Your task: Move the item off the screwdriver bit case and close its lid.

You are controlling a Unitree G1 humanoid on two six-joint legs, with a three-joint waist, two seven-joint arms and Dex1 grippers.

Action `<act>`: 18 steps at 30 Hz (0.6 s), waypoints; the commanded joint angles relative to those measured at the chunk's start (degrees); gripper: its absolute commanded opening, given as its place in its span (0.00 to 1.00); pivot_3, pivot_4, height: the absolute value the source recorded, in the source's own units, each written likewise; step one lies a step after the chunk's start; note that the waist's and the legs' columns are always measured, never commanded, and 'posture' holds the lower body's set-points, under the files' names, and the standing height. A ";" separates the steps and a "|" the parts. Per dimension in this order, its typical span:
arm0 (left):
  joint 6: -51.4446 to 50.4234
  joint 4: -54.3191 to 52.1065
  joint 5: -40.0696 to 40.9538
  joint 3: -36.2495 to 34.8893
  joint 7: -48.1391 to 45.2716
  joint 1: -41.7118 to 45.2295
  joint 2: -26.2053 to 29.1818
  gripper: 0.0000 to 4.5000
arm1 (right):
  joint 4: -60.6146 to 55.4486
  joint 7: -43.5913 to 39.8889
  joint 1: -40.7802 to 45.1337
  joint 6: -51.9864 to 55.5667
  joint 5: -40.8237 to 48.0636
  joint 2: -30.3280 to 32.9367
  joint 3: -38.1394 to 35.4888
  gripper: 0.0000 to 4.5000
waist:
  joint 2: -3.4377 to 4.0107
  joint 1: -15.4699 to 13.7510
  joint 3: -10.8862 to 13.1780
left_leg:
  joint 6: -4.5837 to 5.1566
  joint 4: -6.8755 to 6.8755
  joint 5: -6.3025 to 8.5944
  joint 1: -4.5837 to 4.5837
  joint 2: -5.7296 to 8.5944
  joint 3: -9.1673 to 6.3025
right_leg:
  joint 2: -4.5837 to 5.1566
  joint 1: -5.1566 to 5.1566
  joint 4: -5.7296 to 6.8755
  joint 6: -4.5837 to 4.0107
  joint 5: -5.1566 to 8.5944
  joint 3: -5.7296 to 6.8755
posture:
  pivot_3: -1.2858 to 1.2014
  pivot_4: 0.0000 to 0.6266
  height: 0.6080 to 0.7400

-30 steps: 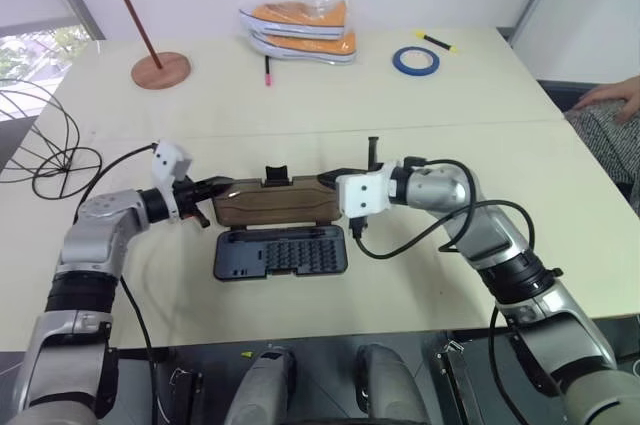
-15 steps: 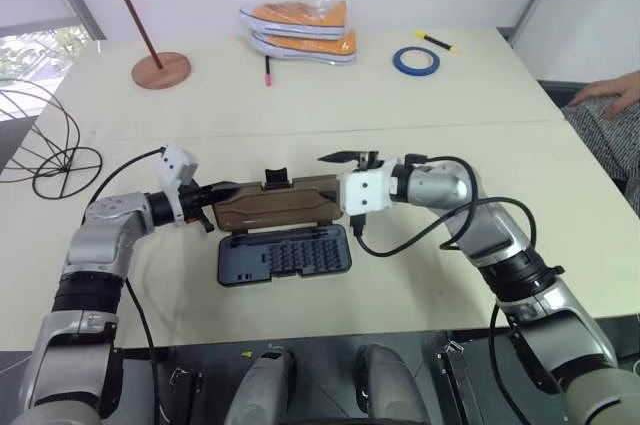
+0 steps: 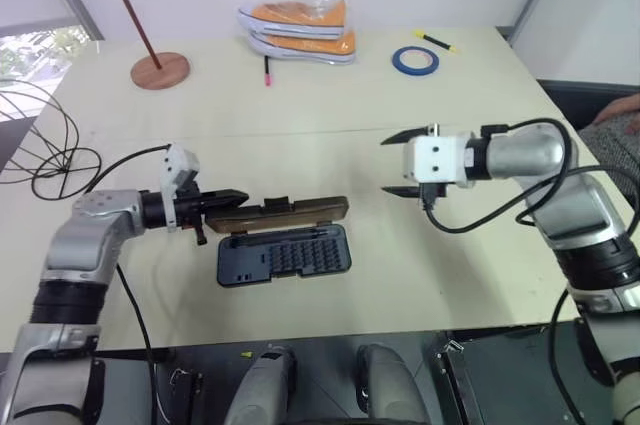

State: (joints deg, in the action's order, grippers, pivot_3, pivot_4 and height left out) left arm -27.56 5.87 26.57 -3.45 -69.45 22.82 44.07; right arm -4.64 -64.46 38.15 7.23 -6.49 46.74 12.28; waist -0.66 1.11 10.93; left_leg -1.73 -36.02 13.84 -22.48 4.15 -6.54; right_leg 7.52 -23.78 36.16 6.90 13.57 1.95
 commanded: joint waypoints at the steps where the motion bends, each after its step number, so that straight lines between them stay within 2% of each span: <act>1: -3.64 -6.04 3.39 -3.15 -2.78 -2.55 4.40 0.00 | -3.73 0.85 -1.04 1.13 0.85 1.48 -2.68 0.84 | 0.03 -0.04 0.02 | 0.00 0.00 0.00 0.00 0.00 0.01 | 0.01 -0.01 0.01 0.00 0.00 -0.02 | 0.52 0.24 1.00; 5: -7.19 -10.67 6.41 -5.45 -5.91 -6.61 9.92 0.00 | -5.79 0.46 -2.87 3.40 1.95 2.14 -3.11 0.84 | 0.04 -0.14 0.02 | 0.00 0.02 0.00 -0.03 -0.06 0.02 | 0.02 -0.07 0.01 -0.01 0.00 -0.05 | 0.52 0.24 1.00; 10: -9.79 -13.89 9.05 -7.01 -7.66 -9.48 13.25 0.00 | -8.24 1.39 -5.11 6.67 4.04 1.05 -3.81 0.84 | 0.04 -0.34 0.02 | 0.01 0.02 0.01 -0.04 -0.08 0.03 | 0.07 -0.06 -0.01 0.00 0.01 -0.06 | 0.52 0.24 1.00; 12: -10.05 -13.42 9.32 -6.40 -7.36 -8.41 13.01 0.00 | -9.19 1.98 -5.77 10.21 6.51 -0.32 -4.52 0.84 | 0.03 -0.38 0.02 | 0.01 0.02 0.01 -0.04 -0.08 0.02 | 0.07 -0.06 -0.01 0.00 0.01 -0.05 | 0.52 0.24 1.00; 18: -9.28 -7.41 7.92 -2.32 -5.00 2.43 7.59 0.00 | -9.81 5.50 -5.46 25.44 12.43 -4.36 -6.58 0.84 | 0.01 -0.49 0.02 | 0.02 -0.04 0.01 -0.05 -0.04 0.02 | 0.07 -0.01 0.00 0.00 0.00 -0.03 | 0.52 0.24 1.00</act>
State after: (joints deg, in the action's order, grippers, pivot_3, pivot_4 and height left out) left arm -37.22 -2.51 34.62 -6.65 -74.76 23.12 52.39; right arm -12.84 -60.46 31.64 28.26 3.76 43.20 7.93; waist -0.65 0.62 10.94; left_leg -1.71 -36.06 13.85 -22.52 4.13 -6.51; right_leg 7.60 -23.79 36.16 6.91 13.57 1.91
